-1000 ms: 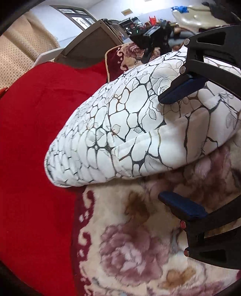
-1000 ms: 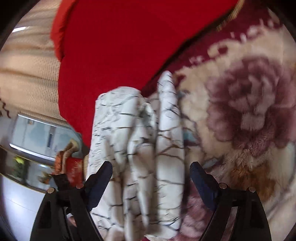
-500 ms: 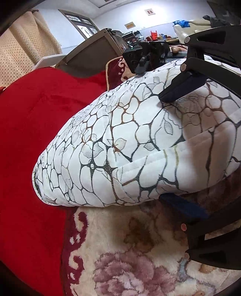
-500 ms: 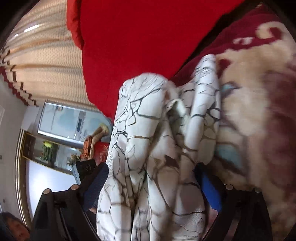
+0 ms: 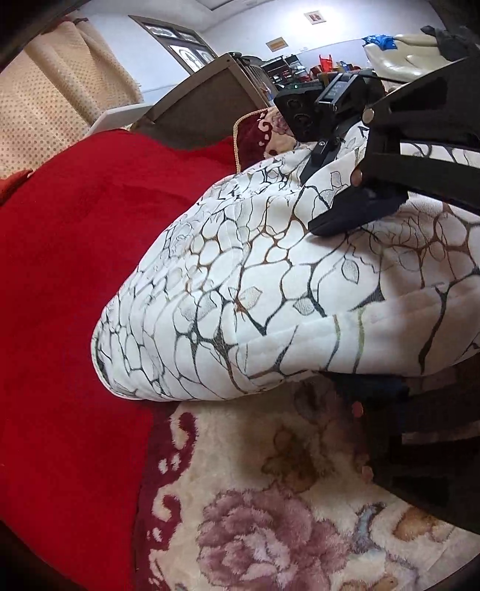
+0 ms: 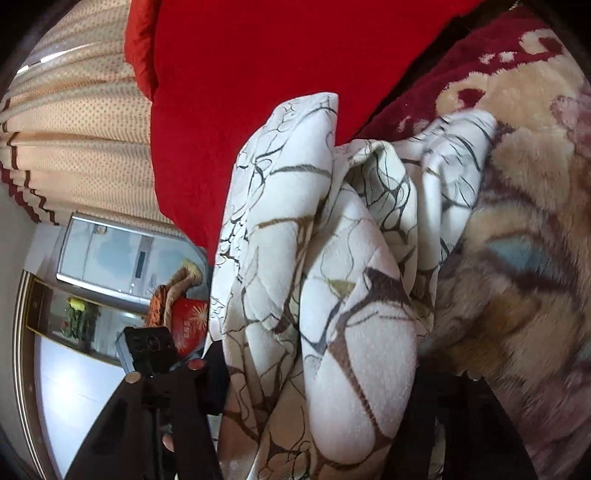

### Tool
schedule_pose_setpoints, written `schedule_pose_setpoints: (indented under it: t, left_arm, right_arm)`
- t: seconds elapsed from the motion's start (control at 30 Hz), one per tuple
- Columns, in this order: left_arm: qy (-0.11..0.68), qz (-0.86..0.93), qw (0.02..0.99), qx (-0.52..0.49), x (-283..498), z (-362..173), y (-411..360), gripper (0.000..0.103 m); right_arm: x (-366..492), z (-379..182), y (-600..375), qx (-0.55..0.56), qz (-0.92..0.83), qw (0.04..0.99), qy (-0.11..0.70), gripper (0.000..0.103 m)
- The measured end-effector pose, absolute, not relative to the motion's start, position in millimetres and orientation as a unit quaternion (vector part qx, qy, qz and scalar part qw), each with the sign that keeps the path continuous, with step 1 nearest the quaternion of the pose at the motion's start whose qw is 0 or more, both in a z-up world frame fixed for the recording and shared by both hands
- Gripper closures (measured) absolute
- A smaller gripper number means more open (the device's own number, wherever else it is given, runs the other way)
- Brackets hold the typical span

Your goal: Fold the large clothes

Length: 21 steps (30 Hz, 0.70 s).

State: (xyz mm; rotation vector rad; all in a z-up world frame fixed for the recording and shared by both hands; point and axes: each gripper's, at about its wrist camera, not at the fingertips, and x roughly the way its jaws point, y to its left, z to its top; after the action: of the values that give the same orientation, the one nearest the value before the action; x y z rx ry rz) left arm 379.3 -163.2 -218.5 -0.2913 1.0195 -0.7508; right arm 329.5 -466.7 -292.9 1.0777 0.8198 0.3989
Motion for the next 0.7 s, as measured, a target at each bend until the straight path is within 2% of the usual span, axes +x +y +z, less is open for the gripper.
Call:
schedule_pose_setpoints:
  t: [0.3,0.4,0.47,0.57,0.6,0.63,0.7]
  left_arm:
    - [0.417,-0.36,0.823,-0.138,346,-167,-123,0.041]
    - [0.405,-0.34,0.842,-0.109,333,-152,-112,0.041]
    - [0.413,-0.312,0.852,-0.083,333,-159,-114,0.041]
    - [0.466,-0.255,0.847,-0.033,351,-194,-133,0.039]
    - [0.485,-0.232,0.843,-0.014,358,-208,-140,0.034]
    - [0.499,-0.219,0.838,-0.002,362,-217,-145,0.034]
    - [0.493,-0.224,0.841,-0.01,363,-215,-144,0.032]
  right_arm:
    - [308,-253,-430,0.493,0.236,0.769,0.332,0.048]
    - [301,-241,-418,0.483,0.264,0.769,0.325,0.048]
    - [301,-246,-411,0.477,0.266,0.768,0.334,0.048]
    - [309,-287,-408,0.479,0.23,0.755,0.384,0.049]
    - [312,-304,-412,0.493,0.217,0.744,0.395,0.049]
    - [314,-314,-414,0.505,0.218,0.735,0.396,0.049]
    - [315,-316,-414,0.493,0.218,0.743,0.396,0.048]
